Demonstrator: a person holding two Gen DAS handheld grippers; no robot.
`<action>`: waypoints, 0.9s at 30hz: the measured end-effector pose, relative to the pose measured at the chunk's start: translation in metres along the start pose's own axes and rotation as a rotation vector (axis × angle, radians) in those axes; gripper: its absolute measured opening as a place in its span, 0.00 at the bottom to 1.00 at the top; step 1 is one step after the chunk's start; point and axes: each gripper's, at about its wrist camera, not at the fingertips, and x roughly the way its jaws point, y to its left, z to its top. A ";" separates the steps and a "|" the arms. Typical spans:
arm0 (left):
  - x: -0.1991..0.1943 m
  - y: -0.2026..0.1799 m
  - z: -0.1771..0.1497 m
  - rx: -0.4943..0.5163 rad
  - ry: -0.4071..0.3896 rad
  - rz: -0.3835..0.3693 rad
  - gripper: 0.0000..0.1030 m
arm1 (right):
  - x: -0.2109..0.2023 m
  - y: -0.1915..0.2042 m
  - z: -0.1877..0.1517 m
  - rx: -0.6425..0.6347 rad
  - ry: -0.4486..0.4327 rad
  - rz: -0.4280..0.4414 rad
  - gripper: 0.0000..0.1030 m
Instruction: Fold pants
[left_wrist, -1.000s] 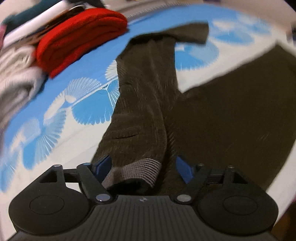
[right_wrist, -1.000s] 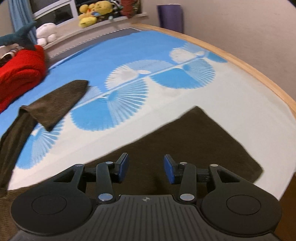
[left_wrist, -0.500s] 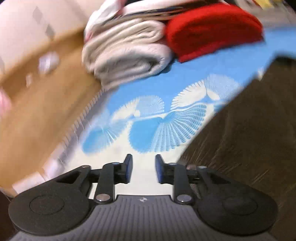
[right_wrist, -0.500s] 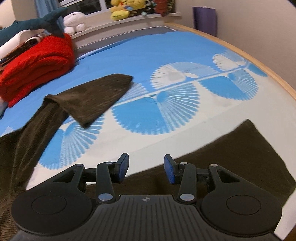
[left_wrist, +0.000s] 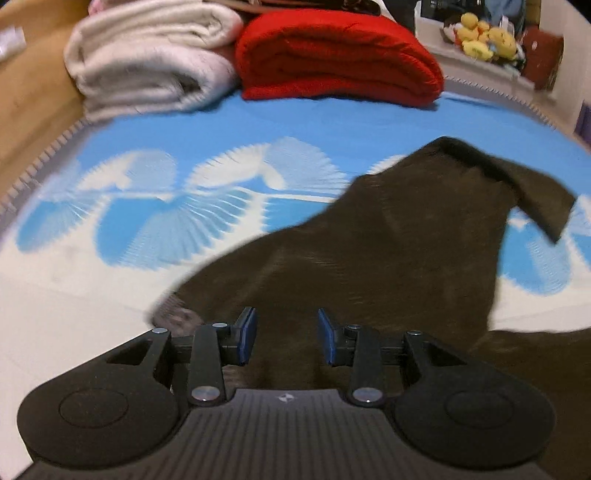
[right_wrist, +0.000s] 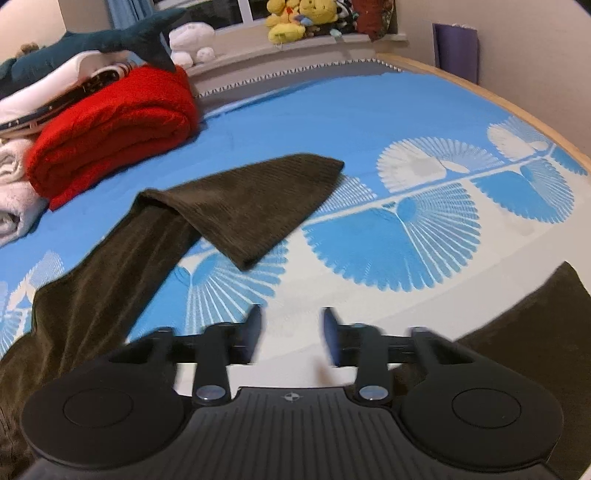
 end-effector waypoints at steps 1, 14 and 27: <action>0.002 -0.005 0.002 -0.014 0.006 -0.029 0.35 | 0.001 0.001 0.001 0.003 -0.014 -0.002 0.13; 0.040 -0.099 0.021 -0.073 0.037 -0.255 0.26 | 0.074 0.000 0.014 0.114 -0.006 0.142 0.29; 0.109 -0.170 0.025 -0.050 0.070 -0.392 0.45 | 0.153 0.067 0.013 -0.361 -0.080 -0.013 0.37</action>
